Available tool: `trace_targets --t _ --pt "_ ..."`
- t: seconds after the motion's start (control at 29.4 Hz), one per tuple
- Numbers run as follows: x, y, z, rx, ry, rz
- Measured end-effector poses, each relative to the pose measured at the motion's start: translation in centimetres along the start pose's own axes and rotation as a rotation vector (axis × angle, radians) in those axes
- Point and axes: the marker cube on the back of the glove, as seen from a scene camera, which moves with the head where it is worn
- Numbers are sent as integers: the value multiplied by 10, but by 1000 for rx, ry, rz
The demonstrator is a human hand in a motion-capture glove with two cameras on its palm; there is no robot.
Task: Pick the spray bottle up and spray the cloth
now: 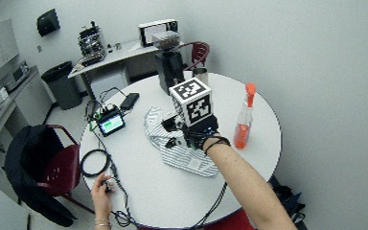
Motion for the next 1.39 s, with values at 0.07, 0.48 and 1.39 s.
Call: trace_targets --t 0.07,0.48,1.39 --pt "-8 16 -3 28 -8 -48" --pt "18 110 -12 159 -107 -109" --pt "196 100 29 348 -1006 169"
